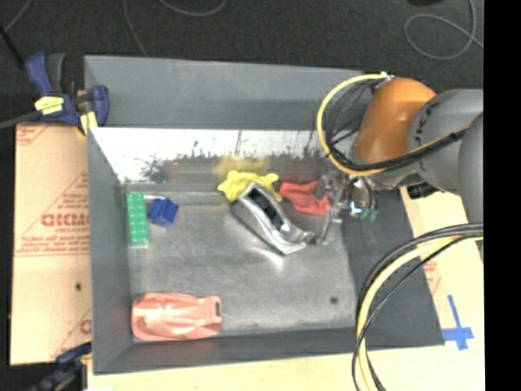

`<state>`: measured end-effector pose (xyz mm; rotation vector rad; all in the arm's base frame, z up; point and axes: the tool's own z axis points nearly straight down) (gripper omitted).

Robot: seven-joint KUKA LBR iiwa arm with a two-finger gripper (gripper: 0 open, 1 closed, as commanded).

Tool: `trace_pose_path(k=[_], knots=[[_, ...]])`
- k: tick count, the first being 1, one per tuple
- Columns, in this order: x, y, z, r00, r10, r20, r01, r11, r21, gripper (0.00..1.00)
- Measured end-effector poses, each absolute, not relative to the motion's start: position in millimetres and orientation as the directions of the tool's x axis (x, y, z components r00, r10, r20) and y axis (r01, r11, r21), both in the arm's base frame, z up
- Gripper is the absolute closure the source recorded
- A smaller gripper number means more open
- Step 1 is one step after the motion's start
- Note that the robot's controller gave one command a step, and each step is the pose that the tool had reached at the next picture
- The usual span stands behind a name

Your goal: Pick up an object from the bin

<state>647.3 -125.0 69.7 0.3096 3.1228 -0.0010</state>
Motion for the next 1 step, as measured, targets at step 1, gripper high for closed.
trace_pose_path(k=[1], knots=[[650.1, -129.3, 73.4, -0.964, 0.266, -0.019, 0.266, 0.964, 0.003, 1.0]])
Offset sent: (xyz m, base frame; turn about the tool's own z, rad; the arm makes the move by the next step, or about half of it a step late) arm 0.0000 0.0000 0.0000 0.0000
